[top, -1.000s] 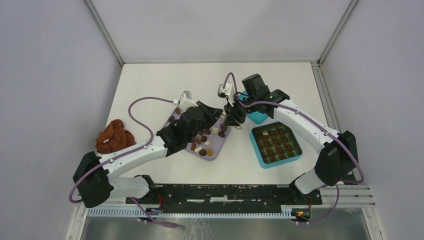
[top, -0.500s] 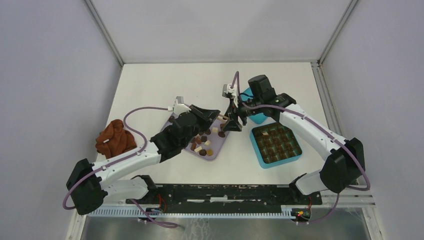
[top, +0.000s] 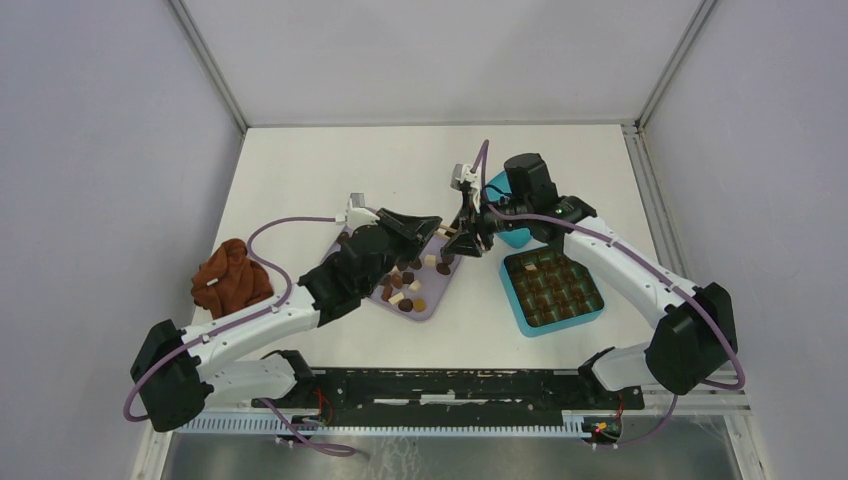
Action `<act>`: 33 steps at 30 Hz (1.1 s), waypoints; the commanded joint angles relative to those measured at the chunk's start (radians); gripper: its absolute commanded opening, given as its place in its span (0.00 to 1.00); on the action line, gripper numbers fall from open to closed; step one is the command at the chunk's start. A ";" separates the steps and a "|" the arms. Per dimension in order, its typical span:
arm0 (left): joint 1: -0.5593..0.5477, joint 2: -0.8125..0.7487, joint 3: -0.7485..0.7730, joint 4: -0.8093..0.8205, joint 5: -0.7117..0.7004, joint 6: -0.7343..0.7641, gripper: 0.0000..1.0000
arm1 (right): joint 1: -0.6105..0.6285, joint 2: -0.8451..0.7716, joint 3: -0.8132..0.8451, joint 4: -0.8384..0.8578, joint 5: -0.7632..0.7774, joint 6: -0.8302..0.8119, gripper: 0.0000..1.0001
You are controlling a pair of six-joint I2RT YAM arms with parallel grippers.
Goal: Pack the chocolate
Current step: Adjust the clamp.
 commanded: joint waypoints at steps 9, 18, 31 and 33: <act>-0.003 0.004 -0.008 0.055 0.004 -0.068 0.06 | 0.016 -0.036 0.008 0.022 0.041 -0.067 0.26; -0.003 -0.017 0.002 -0.010 -0.015 -0.047 0.70 | 0.016 -0.033 0.004 0.004 0.040 -0.068 0.20; -0.003 -0.188 0.267 -0.692 -0.243 0.377 0.84 | 0.020 -0.013 -0.009 -0.134 0.203 -0.213 0.25; -0.002 -0.217 0.291 -0.742 -0.273 0.428 0.84 | 0.037 -0.001 -0.006 -0.157 0.238 -0.243 0.26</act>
